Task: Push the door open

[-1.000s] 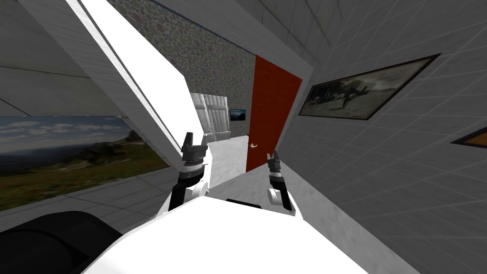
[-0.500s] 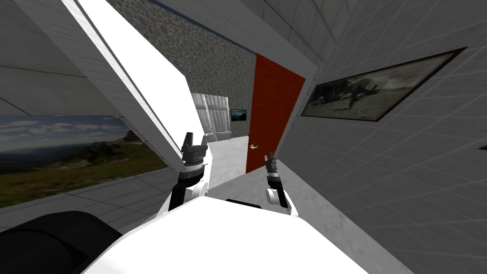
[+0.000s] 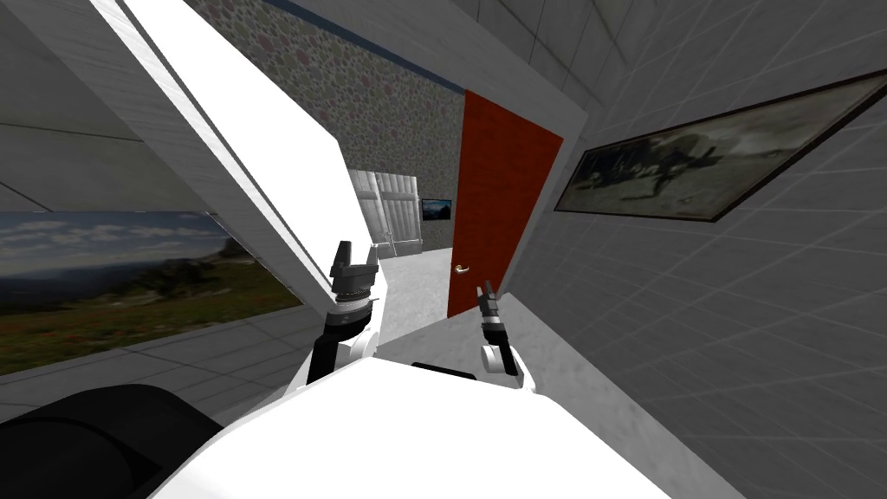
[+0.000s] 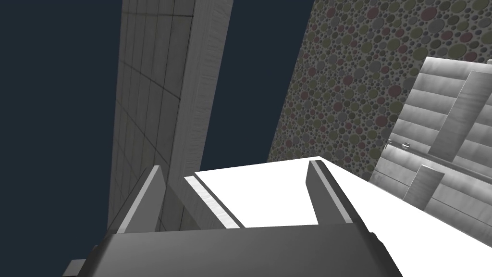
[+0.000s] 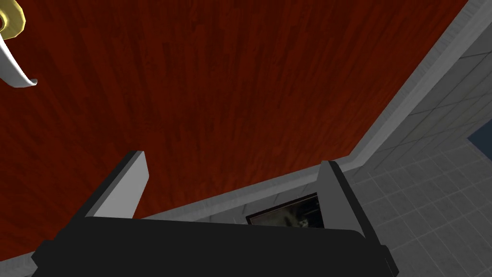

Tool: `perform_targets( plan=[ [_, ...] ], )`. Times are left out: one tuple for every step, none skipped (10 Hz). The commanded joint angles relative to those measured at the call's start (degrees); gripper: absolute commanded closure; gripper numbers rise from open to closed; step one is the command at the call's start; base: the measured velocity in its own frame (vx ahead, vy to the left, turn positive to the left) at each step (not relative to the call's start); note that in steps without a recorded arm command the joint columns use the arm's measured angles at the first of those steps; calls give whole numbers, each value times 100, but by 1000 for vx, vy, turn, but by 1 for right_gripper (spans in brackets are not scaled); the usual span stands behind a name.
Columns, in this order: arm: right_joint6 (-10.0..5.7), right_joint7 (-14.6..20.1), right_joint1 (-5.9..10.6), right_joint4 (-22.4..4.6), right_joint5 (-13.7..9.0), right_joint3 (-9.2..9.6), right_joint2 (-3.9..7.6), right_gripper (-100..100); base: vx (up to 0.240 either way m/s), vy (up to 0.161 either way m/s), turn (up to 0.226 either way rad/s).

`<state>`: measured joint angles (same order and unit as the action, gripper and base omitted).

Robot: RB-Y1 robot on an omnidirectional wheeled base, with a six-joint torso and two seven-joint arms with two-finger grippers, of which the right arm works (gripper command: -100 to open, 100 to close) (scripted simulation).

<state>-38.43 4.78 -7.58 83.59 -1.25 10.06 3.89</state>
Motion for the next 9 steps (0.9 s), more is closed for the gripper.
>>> perform_targets(
  plan=[
    [-18,-6,85,-206,-2,10,-5,-100,38,-37,34],
    [-54,-11,172,-391,-1,46,-2,-100,48,-41,62],
    [-54,-11,172,-444,-1,46,-2,-100,40,-38,30],
    [-91,-16,259,-632,-1,82,1,-100,35,-49,46],
    [-91,-16,259,-680,-1,82,1,-100,33,-43,34],
    [-126,-21,344,-911,0,117,0,-100,54,-58,41],
    [-162,-26,429,-1072,0,152,-2,-100,66,-69,85],
    [-162,-26,429,-1141,0,152,-2,-100,52,-48,36],
    [-197,-30,513,-1352,1,187,-3,-100,51,-45,44]
  ],
)
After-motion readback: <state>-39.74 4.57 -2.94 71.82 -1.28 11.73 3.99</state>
